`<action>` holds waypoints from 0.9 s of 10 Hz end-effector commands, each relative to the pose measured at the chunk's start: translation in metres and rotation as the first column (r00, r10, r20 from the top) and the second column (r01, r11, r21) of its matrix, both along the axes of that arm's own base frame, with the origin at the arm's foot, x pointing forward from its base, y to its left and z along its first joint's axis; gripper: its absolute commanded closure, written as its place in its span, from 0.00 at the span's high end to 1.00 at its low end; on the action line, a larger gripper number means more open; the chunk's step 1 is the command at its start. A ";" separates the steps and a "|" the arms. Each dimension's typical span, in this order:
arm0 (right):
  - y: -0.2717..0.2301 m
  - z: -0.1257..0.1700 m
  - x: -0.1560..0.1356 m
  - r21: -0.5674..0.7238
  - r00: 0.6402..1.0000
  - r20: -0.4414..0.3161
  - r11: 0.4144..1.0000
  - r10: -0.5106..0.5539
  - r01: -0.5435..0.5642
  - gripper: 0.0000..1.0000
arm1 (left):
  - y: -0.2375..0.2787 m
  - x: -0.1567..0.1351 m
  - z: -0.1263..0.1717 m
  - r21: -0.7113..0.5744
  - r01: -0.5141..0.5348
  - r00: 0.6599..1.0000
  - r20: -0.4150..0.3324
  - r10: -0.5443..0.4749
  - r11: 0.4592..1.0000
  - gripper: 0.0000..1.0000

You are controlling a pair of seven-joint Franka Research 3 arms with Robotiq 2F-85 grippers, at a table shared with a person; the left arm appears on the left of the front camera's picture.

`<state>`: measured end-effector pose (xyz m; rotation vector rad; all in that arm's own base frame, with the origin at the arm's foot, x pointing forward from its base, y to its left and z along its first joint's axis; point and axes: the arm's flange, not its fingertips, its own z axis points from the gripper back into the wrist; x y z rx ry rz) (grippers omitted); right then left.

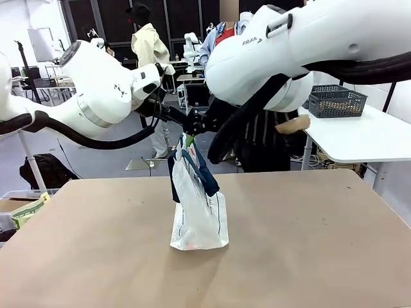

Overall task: Transfer purchased items from the store into the shopping bag.
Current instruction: Open the Reusable shopping bag in the center of the table.

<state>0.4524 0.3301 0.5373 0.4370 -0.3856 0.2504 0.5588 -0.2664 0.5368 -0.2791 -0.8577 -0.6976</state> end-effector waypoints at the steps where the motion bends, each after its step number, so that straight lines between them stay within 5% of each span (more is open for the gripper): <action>1: 0.014 0.000 0.009 0.007 0.999 -0.051 1.000 0.011 -0.010 1.00 | 0.005 0.017 -0.002 0.005 0.000 1.000 -0.021 0.000 1.000 1.00; 9: 0.021 -0.012 0.020 -0.022 0.994 -0.107 1.000 0.006 -0.008 1.00 | 0.004 0.029 -0.019 -0.005 0.006 0.997 -0.083 -0.006 1.000 1.00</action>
